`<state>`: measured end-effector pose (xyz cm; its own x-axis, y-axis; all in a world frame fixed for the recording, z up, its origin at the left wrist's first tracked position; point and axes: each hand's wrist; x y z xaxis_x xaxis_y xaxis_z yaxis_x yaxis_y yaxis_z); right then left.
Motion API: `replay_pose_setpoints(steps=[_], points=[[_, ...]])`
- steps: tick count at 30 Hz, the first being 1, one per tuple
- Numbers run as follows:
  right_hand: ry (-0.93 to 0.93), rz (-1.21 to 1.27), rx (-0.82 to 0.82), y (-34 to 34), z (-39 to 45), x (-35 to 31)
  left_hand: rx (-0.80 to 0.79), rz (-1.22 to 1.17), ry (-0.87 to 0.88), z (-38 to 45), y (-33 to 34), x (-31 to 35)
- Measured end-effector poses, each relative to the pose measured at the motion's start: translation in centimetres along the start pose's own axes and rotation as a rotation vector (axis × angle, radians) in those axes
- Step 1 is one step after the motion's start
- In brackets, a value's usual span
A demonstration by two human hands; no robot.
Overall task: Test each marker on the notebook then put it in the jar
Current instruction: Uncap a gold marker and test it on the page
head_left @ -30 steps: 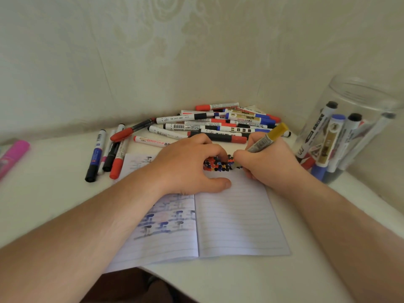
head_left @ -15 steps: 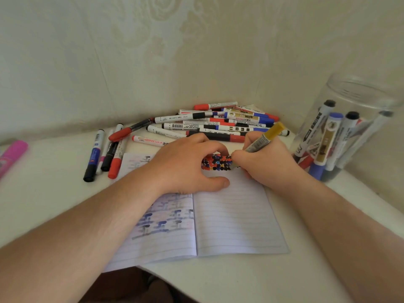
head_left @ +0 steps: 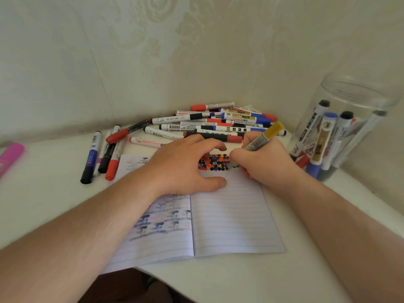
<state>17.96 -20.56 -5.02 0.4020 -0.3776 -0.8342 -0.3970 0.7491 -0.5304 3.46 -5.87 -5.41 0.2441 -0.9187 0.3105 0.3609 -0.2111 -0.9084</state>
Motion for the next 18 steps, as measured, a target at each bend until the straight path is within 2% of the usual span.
replay_pose_setpoints(steps=[5,10,12,14,16,18], points=[[0.017,0.004,0.029,0.0,0.1,0.1,0.012,-0.022,-0.003,-0.1,-0.1,0.1],[0.009,-0.018,-0.031,-0.1,0.0,-0.3,0.050,-0.067,-0.011,-0.3,0.2,-0.2],[0.080,0.149,-0.023,-0.3,0.1,-0.3,0.067,-0.142,-0.018,-0.2,0.3,-0.6],[0.155,0.425,0.002,-0.9,0.3,-0.2,0.083,-0.239,-0.037,-0.2,0.4,-0.9],[0.143,0.655,-0.014,-1.5,0.5,-0.2,0.104,-0.310,-0.050,-0.2,0.3,-1.1],[0.092,0.784,-0.078,-1.7,0.4,-0.3,0.131,-0.367,-0.053,-0.1,0.3,-1.2]])
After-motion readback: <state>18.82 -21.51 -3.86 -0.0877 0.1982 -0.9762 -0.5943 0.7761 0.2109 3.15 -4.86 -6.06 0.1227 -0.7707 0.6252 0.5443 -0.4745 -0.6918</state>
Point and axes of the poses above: each hand's wrist, its own z-axis towards the middle knuckle, its own y-axis out of the palm, x = y × z, and after that the axes turned 10 degrees about x, right-handed
